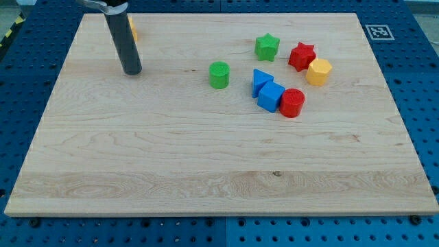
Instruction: Place your arm at the right center of the board
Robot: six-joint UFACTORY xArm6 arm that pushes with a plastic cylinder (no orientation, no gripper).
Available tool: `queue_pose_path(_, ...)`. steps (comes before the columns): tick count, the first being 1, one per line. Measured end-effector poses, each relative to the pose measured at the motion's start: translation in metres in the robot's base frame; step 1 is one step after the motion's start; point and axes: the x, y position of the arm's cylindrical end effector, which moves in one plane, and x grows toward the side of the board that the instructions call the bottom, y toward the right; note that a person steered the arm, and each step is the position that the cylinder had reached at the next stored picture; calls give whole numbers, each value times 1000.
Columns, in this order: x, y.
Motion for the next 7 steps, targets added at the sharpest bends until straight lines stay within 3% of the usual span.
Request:
queue_pose_path(4, 33, 22)
queue_pose_path(7, 89, 33)
